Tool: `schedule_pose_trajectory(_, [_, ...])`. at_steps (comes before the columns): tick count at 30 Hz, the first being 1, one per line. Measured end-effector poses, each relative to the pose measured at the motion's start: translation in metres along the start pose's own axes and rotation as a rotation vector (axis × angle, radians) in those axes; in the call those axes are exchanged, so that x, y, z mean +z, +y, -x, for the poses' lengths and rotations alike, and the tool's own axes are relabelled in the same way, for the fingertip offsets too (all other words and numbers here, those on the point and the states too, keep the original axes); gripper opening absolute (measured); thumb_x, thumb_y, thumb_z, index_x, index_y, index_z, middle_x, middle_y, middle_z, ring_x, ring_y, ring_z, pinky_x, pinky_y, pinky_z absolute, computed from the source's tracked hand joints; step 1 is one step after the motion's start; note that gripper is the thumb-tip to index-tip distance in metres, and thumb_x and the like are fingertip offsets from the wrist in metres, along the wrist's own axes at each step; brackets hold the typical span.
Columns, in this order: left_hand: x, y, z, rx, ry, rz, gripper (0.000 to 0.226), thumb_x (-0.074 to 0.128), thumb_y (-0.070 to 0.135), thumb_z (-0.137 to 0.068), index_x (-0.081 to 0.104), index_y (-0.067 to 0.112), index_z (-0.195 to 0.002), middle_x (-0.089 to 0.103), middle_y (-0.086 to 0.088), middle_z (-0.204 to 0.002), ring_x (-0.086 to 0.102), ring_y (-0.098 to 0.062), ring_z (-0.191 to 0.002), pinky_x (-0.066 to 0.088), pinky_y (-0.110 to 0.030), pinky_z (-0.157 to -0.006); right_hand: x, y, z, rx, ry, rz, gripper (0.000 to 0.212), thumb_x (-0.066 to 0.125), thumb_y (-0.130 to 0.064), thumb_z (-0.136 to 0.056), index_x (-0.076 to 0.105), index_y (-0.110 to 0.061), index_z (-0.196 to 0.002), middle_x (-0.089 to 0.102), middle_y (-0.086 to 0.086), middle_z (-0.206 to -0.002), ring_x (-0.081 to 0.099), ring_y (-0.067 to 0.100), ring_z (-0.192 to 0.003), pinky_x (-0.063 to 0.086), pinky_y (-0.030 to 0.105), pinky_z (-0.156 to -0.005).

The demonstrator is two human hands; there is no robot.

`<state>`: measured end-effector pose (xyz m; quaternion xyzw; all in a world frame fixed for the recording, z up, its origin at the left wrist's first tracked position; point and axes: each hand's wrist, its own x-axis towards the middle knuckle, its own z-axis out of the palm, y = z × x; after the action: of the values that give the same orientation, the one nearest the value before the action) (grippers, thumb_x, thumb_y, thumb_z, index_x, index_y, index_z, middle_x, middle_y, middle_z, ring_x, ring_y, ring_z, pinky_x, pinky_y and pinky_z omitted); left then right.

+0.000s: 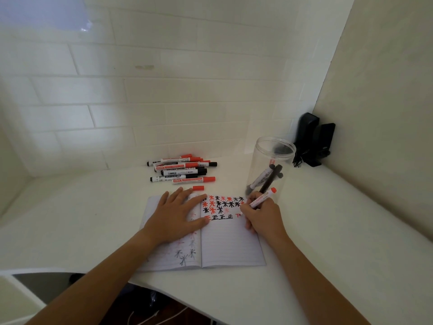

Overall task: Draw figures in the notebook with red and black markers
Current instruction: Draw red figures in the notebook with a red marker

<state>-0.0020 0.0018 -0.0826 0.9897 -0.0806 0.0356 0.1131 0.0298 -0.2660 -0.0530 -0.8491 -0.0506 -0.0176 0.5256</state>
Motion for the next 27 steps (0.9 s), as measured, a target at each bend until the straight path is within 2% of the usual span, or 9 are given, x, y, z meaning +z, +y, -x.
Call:
schedule_pose_trajectory(3, [0.0005, -0.0005, -0.0001, 0.001, 0.008, 0.012, 0.083, 0.017, 0.094, -0.079, 0.008, 0.058, -0.153, 0.009, 0.008, -0.168, 0.001, -0.019, -0.155, -0.002, -0.049, -0.125, -0.0004, -0.0021, 0.0019, -0.001, 0.001, -0.019, 0.014, 0.067, -0.014, -0.094, 0.060, -0.003, -0.089, 0.067, 0.011, -0.054, 0.058, 0.018, -0.039, 0.050, 0.026, -0.042])
schedule_pose_trajectory(9, [-0.0012, 0.0015, 0.0006, -0.010, -0.010, 0.001, 0.081, 0.018, 0.093, -0.080, 0.006, 0.058, -0.152, 0.007, 0.010, -0.168, -0.002, -0.017, -0.155, -0.003, -0.048, -0.125, 0.0013, -0.0054, 0.0055, -0.014, -0.038, -0.021, 0.015, 0.066, -0.017, -0.098, 0.060, -0.005, -0.091, 0.062, -0.002, -0.049, 0.054, 0.010, -0.037, 0.044, 0.021, -0.040])
schedule_pose_trajectory(14, [-0.0010, 0.0015, 0.0010, -0.009, -0.008, -0.010, 0.078, 0.022, 0.090, -0.084, 0.006, 0.057, -0.153, 0.006, 0.010, -0.168, -0.002, -0.017, -0.155, -0.003, -0.047, -0.125, 0.0011, -0.0060, 0.0056, -0.011, -0.052, -0.001, 0.013, 0.067, -0.016, -0.096, 0.061, -0.005, -0.092, 0.063, -0.002, -0.052, 0.054, 0.009, -0.038, 0.044, 0.020, -0.040])
schedule_pose_trajectory(19, [-0.0001, 0.0014, 0.0011, -0.009, 0.001, -0.005, 0.079, 0.019, 0.092, -0.082, 0.006, 0.059, -0.152, 0.005, 0.011, -0.168, -0.003, -0.017, -0.155, -0.005, -0.046, -0.125, -0.0002, -0.0062, 0.0068, -0.023, -0.053, -0.005, 0.016, 0.067, -0.012, -0.094, 0.058, -0.006, -0.083, 0.061, 0.001, -0.051, 0.052, 0.014, -0.038, 0.044, 0.022, -0.041])
schedule_pose_trajectory(27, [-0.0004, 0.0019, 0.0008, -0.013, -0.005, -0.009, 0.077, 0.022, 0.090, -0.084, 0.007, 0.059, -0.152, 0.005, 0.011, -0.168, -0.002, -0.017, -0.155, -0.005, -0.045, -0.124, -0.0001, -0.0064, 0.0066, -0.009, -0.049, 0.005, 0.015, 0.067, -0.010, -0.091, 0.057, 0.001, -0.087, 0.058, 0.004, -0.051, 0.051, 0.012, -0.035, 0.044, 0.023, -0.040])
